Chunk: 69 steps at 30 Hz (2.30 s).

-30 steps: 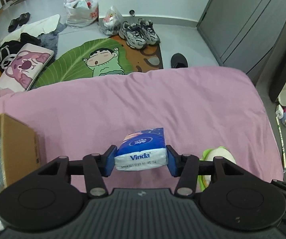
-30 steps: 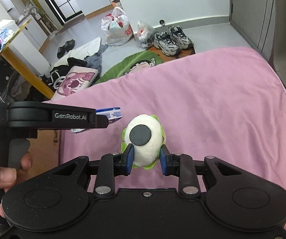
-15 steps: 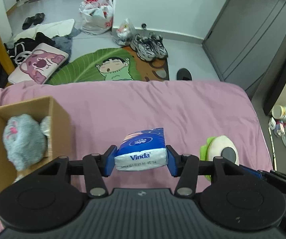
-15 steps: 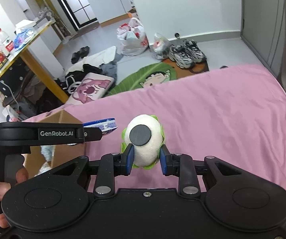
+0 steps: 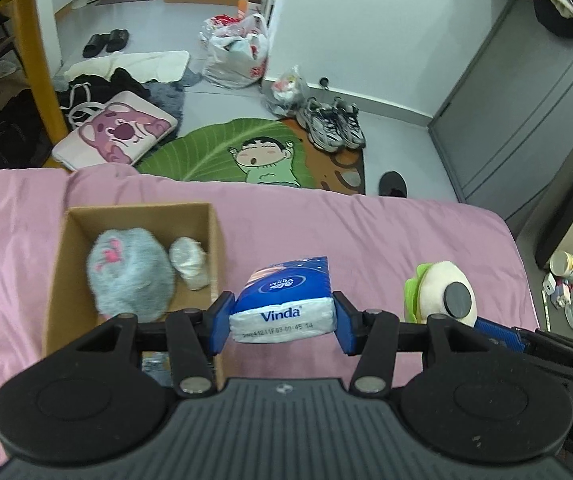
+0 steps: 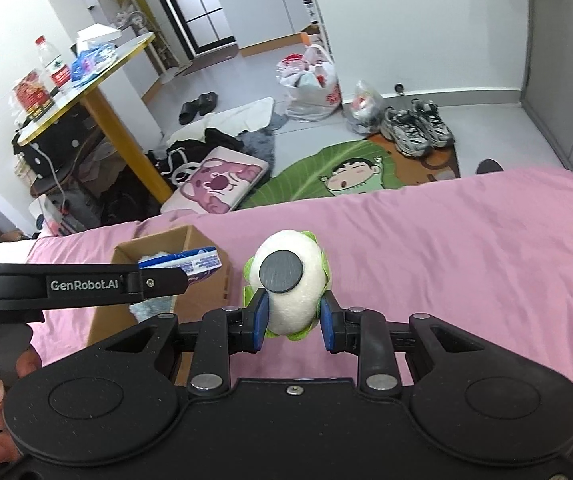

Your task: Organize soft objects

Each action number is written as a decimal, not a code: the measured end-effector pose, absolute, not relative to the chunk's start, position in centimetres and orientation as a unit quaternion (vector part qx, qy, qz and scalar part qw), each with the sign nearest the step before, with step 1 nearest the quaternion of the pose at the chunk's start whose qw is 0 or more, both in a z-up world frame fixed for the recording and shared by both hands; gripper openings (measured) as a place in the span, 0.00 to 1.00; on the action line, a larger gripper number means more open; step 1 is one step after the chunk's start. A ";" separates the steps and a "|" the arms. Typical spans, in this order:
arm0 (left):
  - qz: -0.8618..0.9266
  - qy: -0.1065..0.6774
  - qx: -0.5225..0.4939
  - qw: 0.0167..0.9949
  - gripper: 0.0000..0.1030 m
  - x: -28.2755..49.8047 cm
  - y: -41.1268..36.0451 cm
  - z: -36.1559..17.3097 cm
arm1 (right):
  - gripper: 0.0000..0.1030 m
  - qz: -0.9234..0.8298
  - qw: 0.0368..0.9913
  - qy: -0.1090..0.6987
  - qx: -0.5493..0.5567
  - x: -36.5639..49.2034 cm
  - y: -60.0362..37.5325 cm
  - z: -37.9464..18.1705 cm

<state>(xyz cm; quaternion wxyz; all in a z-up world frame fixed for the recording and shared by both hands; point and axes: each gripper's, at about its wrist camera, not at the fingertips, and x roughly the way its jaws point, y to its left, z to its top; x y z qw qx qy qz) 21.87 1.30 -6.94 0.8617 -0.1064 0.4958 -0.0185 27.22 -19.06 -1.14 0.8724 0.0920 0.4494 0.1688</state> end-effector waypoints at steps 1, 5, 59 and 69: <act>-0.016 0.494 -0.108 0.863 0.49 21.6 1.8 -6.9 | 0.26 0.171 0.872 0.449 0.090 27.3 -18.7 -1.1; -0.006 0.493 -0.120 0.862 0.49 20.9 4.1 -6.8 | 0.26 0.182 0.871 0.449 0.083 27.1 -17.2 -0.9; 0.080 0.521 -0.162 0.834 0.99 16.0 14.0 -5.5 | 0.58 0.237 0.853 0.461 0.066 26.1 -10.3 1.6; 0.064 0.506 -0.140 0.849 0.99 14.6 11.5 -3.1 | 0.86 0.233 0.859 0.449 0.079 24.5 -13.7 3.3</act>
